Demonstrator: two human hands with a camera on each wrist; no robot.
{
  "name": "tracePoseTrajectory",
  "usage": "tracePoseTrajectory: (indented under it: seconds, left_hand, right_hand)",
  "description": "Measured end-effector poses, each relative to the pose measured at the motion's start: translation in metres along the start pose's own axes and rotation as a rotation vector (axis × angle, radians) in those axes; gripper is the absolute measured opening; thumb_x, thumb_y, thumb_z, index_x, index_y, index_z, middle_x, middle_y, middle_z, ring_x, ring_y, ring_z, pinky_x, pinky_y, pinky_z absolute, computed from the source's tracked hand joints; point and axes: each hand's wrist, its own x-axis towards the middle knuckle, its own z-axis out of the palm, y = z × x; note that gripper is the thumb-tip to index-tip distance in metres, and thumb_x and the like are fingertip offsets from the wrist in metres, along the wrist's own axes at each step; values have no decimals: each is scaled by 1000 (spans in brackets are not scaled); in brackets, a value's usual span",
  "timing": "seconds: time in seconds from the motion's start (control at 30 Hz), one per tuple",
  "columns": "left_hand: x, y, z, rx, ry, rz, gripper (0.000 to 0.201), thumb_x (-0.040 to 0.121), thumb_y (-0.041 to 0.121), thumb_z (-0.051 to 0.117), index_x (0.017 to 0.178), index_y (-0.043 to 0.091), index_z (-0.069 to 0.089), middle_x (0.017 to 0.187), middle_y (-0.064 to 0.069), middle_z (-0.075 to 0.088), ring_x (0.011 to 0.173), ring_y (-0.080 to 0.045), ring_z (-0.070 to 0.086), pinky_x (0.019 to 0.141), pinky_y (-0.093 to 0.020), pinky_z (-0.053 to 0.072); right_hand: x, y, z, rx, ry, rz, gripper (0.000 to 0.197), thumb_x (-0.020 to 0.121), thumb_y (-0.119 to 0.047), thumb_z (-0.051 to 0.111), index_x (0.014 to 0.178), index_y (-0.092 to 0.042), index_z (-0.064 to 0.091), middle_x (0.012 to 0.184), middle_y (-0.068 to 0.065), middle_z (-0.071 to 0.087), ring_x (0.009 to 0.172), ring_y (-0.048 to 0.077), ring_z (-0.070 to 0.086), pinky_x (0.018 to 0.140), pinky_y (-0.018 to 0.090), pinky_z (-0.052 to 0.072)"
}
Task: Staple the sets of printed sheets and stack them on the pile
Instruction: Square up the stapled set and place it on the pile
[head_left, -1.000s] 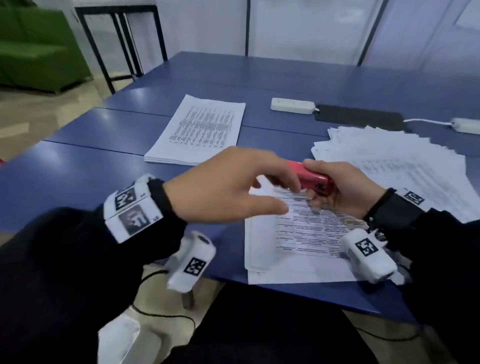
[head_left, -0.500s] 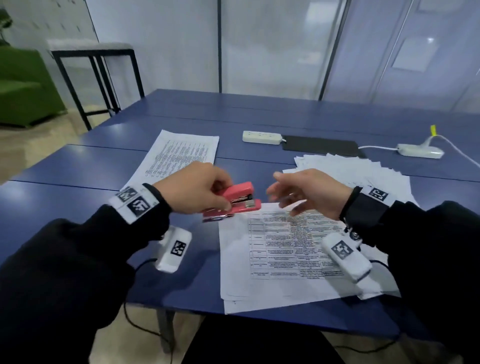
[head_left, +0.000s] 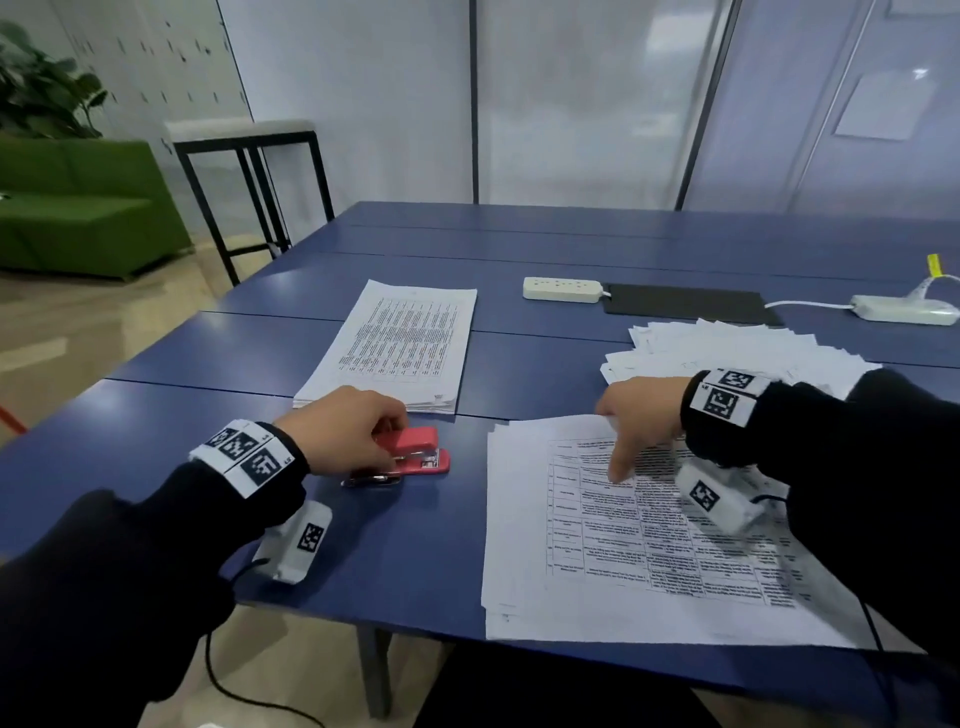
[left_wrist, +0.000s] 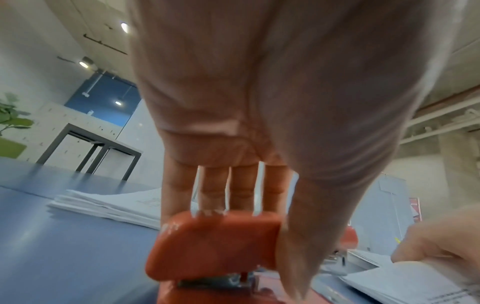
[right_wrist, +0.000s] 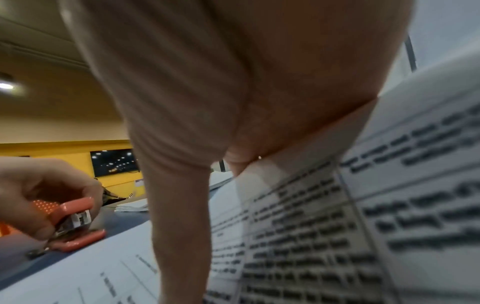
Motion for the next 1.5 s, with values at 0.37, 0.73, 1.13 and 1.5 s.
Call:
tracePoseTrajectory:
  seconds: [0.37,0.73,1.13,1.5]
  left_hand:
    - [-12,42,-29,-1126,219,190,65,72,47,88,131,35,65,133,3,66,119,-12,67,99,-34,55]
    - [41,157,-43,-1554,558,294,18,102,7,59,107,3,76,97,-11,78,86,-22,72,80,-38,56]
    - [56,163,-62,-1456,921,245,12,81,11,86,80,13,74,84,-13,74,77,-22,65,79,-42,56]
    - [33,174,-48,-1186,850,343,54,87,48,76,125,21,49,107,26,71,100,9,67,83,-10,51]
  right_hand:
    - [-82,73,-46,1068,354,-208,35,58,-14,94,89,-7,81,100,16,79,85,28,77,77,37,64]
    - [-105,75,-19,1758,940,-261,68,61,-15,90,122,4,66,105,14,78,100,27,75,95,43,60]
    - [-105,56,-22,1746,1032,-331,46,70,-14,84,112,-1,73,112,17,77,107,31,73,106,52,53]
    - [-88,28,-27,1735,975,-344,43,81,-15,79,120,0,70,116,14,76,111,31,72,103,48,55]
